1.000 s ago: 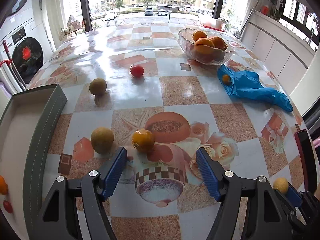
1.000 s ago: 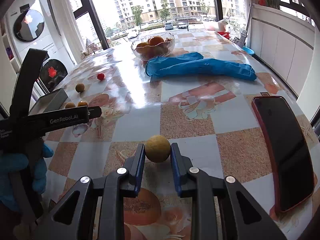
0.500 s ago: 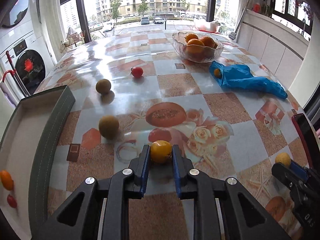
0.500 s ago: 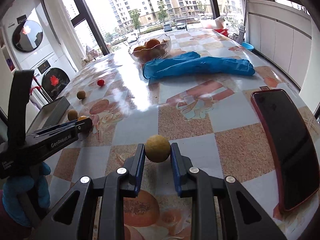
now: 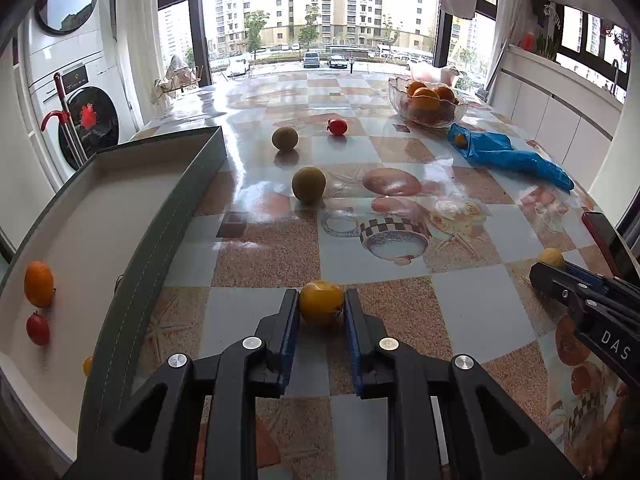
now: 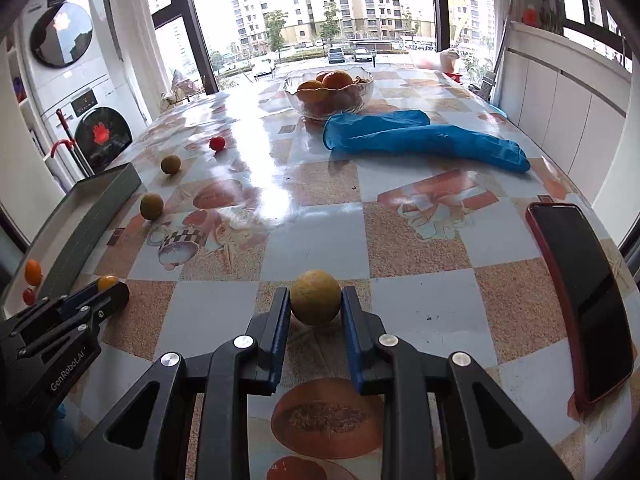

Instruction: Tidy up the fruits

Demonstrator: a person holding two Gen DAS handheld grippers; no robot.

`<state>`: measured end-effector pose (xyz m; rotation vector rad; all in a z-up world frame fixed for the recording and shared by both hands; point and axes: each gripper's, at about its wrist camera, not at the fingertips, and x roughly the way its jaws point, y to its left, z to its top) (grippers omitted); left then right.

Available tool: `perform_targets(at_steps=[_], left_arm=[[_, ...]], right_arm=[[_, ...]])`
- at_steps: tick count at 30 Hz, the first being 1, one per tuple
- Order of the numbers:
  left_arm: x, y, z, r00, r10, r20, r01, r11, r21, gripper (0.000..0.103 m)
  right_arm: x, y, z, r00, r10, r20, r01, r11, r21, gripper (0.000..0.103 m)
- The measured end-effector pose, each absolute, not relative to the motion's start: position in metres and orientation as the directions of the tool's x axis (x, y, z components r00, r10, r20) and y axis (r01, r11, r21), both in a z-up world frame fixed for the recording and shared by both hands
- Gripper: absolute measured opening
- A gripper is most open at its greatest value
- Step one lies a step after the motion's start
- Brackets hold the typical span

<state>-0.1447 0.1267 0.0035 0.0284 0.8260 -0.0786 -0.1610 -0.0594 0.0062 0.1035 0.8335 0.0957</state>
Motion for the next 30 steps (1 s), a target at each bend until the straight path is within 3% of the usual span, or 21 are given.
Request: perform_targets(at_steps=[30], left_arm=[[-0.1463, 0.1270, 0.0028, 0.677, -0.071, -0.732, 0.082, 0.996, -0.021, 0.023]], right_arm=[[-0.1632, -0.0530, 0.0055, 0.672, 0.087, -0.736, -0.044, 0.996, 0.077, 0.028]])
